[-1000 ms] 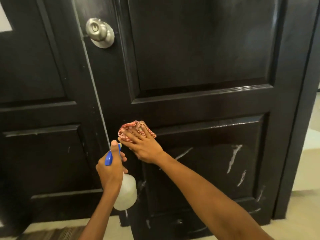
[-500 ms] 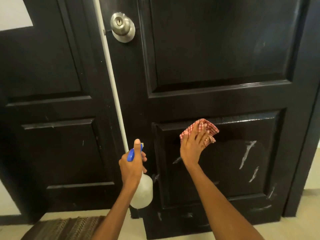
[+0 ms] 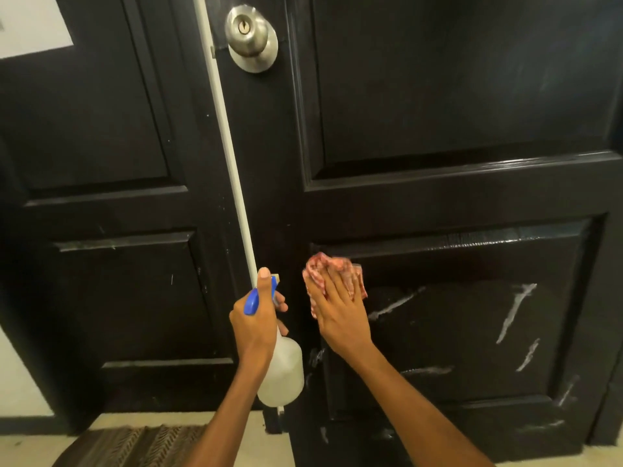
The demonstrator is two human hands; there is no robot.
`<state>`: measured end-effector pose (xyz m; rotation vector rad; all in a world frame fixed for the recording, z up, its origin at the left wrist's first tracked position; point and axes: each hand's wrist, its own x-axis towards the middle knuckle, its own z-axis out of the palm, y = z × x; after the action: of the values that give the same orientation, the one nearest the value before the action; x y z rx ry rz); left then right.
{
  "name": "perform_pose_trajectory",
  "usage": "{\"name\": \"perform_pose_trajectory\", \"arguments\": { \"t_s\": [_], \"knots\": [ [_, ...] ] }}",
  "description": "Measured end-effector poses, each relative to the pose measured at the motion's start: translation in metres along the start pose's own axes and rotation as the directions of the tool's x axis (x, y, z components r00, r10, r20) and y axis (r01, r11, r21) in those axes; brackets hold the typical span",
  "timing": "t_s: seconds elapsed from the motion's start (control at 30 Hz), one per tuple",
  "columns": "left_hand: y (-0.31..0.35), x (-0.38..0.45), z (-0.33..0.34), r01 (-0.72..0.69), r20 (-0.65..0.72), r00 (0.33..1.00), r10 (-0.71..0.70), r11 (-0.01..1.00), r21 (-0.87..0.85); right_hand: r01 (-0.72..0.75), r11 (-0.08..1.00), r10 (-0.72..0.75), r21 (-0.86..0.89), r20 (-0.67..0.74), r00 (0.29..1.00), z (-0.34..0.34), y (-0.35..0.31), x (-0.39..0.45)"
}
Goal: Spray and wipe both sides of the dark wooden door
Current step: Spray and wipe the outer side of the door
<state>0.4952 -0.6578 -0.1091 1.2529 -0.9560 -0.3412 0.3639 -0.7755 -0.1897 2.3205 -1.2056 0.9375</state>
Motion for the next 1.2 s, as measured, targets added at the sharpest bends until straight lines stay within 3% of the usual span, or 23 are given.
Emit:
{"name": "perform_pose_trajectory", "arguments": {
  "t_s": [0.1,0.3,0.53,0.8,0.97,1.03,1.13,1.2],
  "knots": [
    [-0.002,-0.006,0.0,0.018,0.028,0.999,-0.017,1.0,-0.024,-0.046,0.999,0.047,-0.027,0.048,0.998,0.019,-0.002,-0.022],
    [0.0,-0.003,-0.001,-0.005,0.014,1.0,0.005,1.0,0.005,-0.099,0.994,0.102,0.047,-0.085,0.991,-0.023,-0.016,0.041],
    [-0.004,-0.005,-0.004,0.021,0.021,1.0,-0.021,1.0,0.01,0.025,1.0,-0.025,-0.018,-0.031,0.999,-0.012,0.003,0.015],
    [0.01,-0.006,0.0,0.023,0.049,0.999,-0.022,1.0,-0.02,-0.043,0.999,0.043,-0.011,-0.035,0.998,-0.021,-0.005,0.027],
    [0.008,-0.006,-0.003,0.033,0.053,0.998,-0.032,0.999,-0.015,0.026,0.995,-0.029,-0.1,-0.027,0.999,-0.017,0.022,0.002],
    [0.006,-0.006,-0.004,0.042,0.065,0.997,-0.041,0.999,-0.021,-0.094,0.99,0.088,-0.105,-0.062,0.994,-0.017,0.044,-0.009],
    [0.001,-0.005,-0.004,0.054,0.068,0.996,-0.052,0.998,-0.036,-0.377,0.926,0.374,0.004,-0.146,0.916,-0.019,0.059,-0.009],
    [-0.005,-0.007,-0.002,0.063,0.066,0.996,-0.061,0.998,-0.032,-0.443,0.892,0.452,0.087,-0.181,0.874,-0.02,0.049,0.001]
  ]
}}
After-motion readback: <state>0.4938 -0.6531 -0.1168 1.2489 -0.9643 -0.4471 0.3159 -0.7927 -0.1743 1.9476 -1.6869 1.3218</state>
